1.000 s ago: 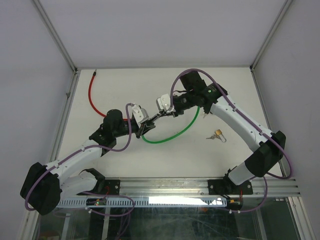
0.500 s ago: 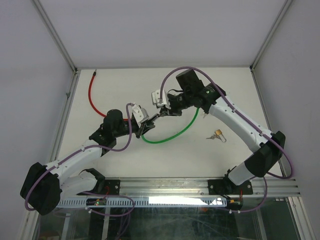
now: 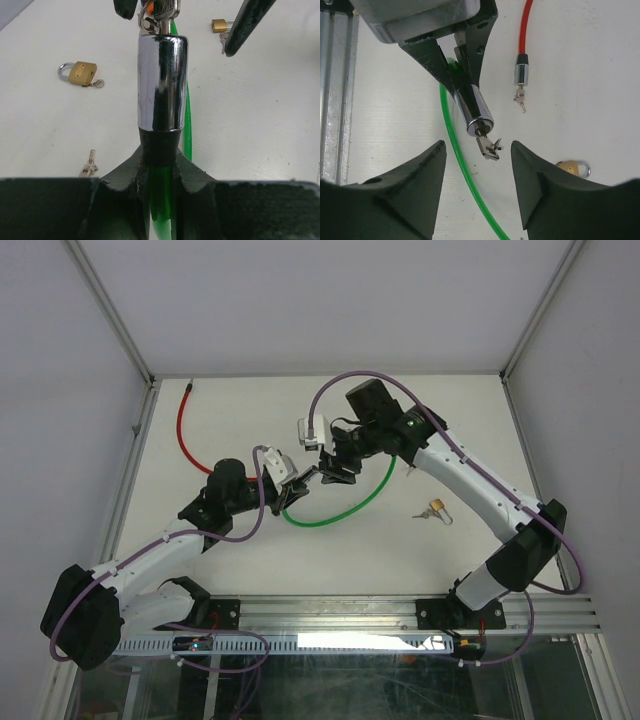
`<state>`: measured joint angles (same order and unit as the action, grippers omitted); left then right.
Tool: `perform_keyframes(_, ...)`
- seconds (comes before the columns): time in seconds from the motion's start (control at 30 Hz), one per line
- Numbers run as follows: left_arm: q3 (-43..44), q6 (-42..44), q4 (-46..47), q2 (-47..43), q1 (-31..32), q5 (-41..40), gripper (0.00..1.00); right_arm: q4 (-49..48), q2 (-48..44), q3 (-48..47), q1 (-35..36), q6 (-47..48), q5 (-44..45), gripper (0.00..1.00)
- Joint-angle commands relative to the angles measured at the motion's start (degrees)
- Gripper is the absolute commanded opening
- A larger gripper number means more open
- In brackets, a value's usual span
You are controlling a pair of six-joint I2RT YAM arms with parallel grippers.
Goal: Lock with the key
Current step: Lock the lock.
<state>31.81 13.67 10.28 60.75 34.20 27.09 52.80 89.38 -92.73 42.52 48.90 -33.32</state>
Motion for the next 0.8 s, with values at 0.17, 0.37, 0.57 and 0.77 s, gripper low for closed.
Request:
perform_keyframes(0.17, 1.19, 0.31, 1.23, -0.94, 0.61, -0.46, 0.00, -4.85, -9.88, 1.50, -5.30, -3.91, -1.90, 0.74)
perform_keyframes(0.37, 0.87, -0.35, 1.86, -1.16, 0.60, -0.96, 0.00, -14.29, -19.39, 13.77, -19.86, -10.37, -15.33, 0.79)
perform_keyframes(0.57, 0.45, -1.30, 2.68, -1.42, 0.59, -1.69, 0.00, -55.14, -30.31, 42.85, -36.58, -35.69, -20.39, 0.98)
perform_keyframes(0.77, -0.02, -1.89, 3.58, -1.85, 0.57, -2.13, 0.00, -83.50, -28.66, 57.48, -44.77, -54.68, -21.99, 0.99)
